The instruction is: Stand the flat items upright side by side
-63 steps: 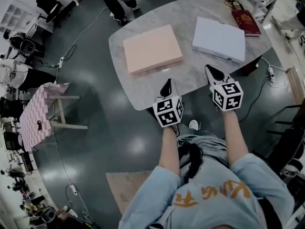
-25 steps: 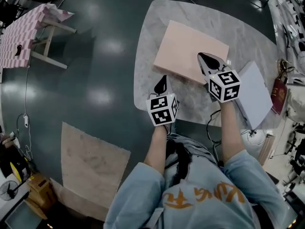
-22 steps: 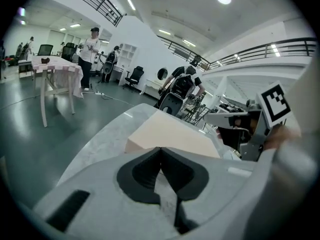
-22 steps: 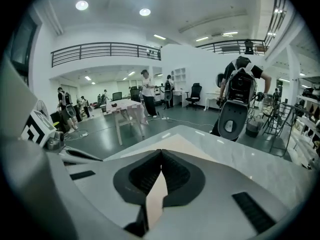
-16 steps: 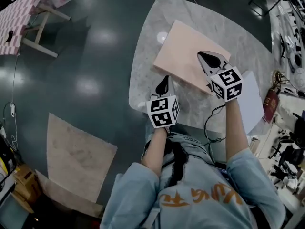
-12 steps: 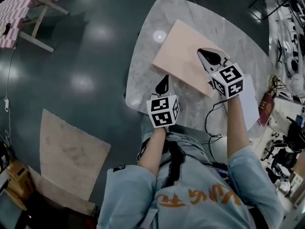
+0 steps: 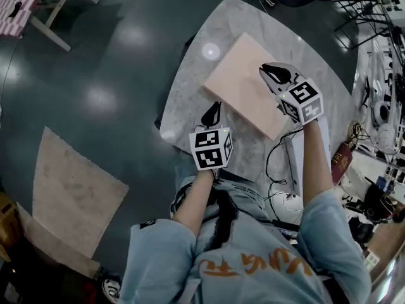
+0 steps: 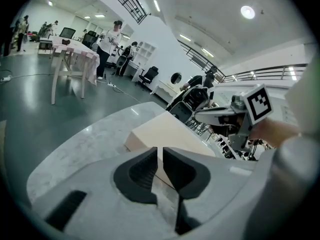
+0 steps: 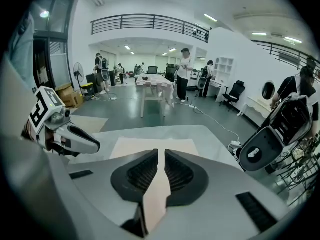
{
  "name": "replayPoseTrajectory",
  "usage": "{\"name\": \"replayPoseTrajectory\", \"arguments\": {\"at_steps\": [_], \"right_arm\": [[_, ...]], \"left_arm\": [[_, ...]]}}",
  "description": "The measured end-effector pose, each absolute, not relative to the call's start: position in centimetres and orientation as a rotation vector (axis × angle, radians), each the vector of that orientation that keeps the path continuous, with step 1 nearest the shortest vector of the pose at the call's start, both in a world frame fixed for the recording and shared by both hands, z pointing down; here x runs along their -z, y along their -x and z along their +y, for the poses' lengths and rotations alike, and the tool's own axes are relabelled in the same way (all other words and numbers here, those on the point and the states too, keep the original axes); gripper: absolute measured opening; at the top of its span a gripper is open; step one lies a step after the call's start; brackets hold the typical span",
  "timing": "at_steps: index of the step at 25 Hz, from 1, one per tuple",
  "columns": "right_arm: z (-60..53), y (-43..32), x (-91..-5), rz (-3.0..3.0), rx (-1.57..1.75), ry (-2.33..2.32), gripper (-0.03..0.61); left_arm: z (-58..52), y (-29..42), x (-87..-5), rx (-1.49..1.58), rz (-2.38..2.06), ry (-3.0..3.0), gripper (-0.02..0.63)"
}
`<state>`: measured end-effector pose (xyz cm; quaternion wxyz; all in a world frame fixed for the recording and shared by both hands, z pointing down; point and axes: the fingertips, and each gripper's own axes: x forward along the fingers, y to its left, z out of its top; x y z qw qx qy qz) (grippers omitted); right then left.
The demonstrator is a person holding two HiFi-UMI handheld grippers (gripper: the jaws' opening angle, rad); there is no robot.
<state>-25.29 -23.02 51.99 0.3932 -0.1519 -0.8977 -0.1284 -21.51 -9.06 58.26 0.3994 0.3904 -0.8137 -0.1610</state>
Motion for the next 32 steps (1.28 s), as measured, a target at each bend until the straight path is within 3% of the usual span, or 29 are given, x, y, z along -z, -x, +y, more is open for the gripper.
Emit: {"name": "replayPoseTrajectory", "arguments": {"at_steps": [11,18,23,32], "right_arm": [[-27.0,27.4,-54.2,-2.226,0.275,0.513,0.153],[-28.3,28.5,-56.8,-2.122,0.186,0.646,0.306],[-28.7,29.0,-59.0,-2.053,0.036,0.723,0.412],[-28.9,29.6,-61.8,-1.934,-0.097,0.807,0.453]], "left_arm": [[-10.2,21.1,-58.9,0.433,-2.079,-0.872,0.141],[-10.6,21.3,-60.1,0.526,-2.028,-0.815,0.279],[-11.3,21.8,-61.1,0.586,-1.996,-0.791,0.324],[-11.6,22.5,-62.8,0.586,-1.964,-0.742,0.37]]}}
